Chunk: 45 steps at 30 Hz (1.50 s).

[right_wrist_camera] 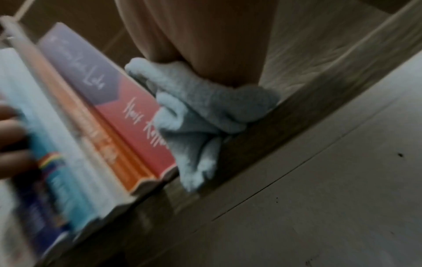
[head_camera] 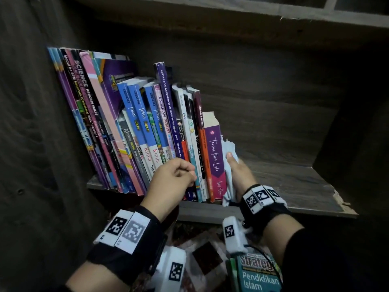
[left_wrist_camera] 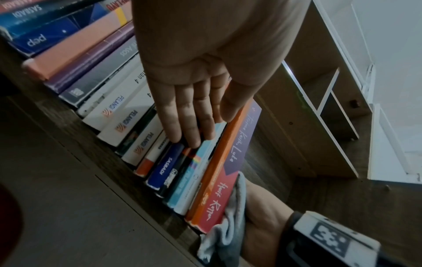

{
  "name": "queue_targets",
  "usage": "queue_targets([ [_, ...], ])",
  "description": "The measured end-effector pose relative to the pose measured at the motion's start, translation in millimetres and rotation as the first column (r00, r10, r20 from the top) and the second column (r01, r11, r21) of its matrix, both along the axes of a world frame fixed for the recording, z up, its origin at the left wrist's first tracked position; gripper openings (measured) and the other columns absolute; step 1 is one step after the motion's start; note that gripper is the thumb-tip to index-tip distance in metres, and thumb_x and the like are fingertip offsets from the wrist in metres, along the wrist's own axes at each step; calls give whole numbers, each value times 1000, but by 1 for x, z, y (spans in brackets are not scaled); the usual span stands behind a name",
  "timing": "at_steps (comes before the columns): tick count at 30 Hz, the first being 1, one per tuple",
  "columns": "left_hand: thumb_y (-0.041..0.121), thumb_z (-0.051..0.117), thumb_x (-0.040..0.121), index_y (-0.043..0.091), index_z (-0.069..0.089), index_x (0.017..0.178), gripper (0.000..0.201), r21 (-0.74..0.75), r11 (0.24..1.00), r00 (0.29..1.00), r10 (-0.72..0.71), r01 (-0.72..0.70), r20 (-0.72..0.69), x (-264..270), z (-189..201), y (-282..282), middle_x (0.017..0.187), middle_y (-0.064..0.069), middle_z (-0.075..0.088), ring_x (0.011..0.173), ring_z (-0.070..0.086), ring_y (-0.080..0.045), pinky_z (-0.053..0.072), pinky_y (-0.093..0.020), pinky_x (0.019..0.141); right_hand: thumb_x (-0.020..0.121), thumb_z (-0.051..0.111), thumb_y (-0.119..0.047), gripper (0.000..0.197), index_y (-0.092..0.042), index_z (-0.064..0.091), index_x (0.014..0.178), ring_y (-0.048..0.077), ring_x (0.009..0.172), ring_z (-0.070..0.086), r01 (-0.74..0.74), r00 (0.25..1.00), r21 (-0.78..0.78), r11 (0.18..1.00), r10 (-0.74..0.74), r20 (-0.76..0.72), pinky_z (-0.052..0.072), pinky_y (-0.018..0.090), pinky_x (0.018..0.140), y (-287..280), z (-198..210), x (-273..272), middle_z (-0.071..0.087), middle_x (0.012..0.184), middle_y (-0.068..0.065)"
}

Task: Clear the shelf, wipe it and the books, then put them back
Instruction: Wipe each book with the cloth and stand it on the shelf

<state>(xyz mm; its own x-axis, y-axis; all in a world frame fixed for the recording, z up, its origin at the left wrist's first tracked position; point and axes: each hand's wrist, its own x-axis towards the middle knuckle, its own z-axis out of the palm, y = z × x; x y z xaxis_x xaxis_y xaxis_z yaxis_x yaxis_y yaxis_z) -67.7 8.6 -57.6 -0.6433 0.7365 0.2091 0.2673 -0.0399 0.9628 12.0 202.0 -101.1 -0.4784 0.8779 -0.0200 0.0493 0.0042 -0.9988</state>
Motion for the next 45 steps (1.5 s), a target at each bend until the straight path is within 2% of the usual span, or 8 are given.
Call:
queue_targets([
  [10,6,55,91,14,61,70,23,-306,937,972,-210,170,-103,9,-49,21,68,-6,68,63,66,-26,57,-42,73,92,61,-25,17,-19,67,107,14,91,70,4,987,92,996,11,-158,56,29,77,-49,-7,67,74,97,-1],
  [15,8,48,93,12,59,75,21,-544,795,936,-349,269,-46,29,-94,44,73,-9,65,59,59,-21,40,-15,42,71,78,-40,53,-4,67,109,34,98,66,-170,962,-176,970,202,182,48,44,93,-16,-55,149,72,102,16],
  [19,8,53,90,16,61,67,26,-656,712,908,-407,250,-96,50,-143,68,72,-6,65,70,62,-23,52,-28,65,89,65,-24,25,-5,62,106,30,86,60,89,881,-144,986,-11,473,46,35,79,2,-113,195,65,94,12],
  [23,7,51,90,9,65,80,17,-768,587,863,-497,256,-92,78,-193,85,81,-11,65,80,61,-24,45,-29,67,89,63,-24,38,2,62,116,30,89,57,333,747,-52,941,-230,624,44,34,80,19,-172,219,64,103,20],
  [30,16,57,89,13,60,85,6,-800,464,839,-537,380,88,130,-267,99,90,-11,62,88,59,-22,50,-34,86,88,58,-42,49,-8,59,122,35,110,58,313,619,-113,943,-112,778,46,37,93,18,-258,244,62,124,18],
  [35,29,64,75,15,64,119,46,-761,437,825,-520,479,221,156,-314,96,121,-1,65,104,62,-17,51,-27,90,85,57,-61,83,-27,20,151,38,138,31,240,473,-162,957,30,881,29,40,111,0,-292,254,25,154,19],
  [39,45,56,58,21,60,113,60,-789,416,845,-483,452,230,153,-392,102,111,-4,67,95,65,-21,57,-38,83,78,66,-60,95,-31,14,152,35,138,31,200,493,-156,967,38,869,30,34,110,0,-303,260,23,157,9],
  [45,11,58,84,13,50,130,47,-755,435,806,-556,490,203,157,-341,88,126,-10,60,114,57,-27,49,-34,93,48,86,-60,123,-36,21,149,30,129,45,220,595,-270,937,90,798,38,37,106,17,-318,272,36,151,4],
])
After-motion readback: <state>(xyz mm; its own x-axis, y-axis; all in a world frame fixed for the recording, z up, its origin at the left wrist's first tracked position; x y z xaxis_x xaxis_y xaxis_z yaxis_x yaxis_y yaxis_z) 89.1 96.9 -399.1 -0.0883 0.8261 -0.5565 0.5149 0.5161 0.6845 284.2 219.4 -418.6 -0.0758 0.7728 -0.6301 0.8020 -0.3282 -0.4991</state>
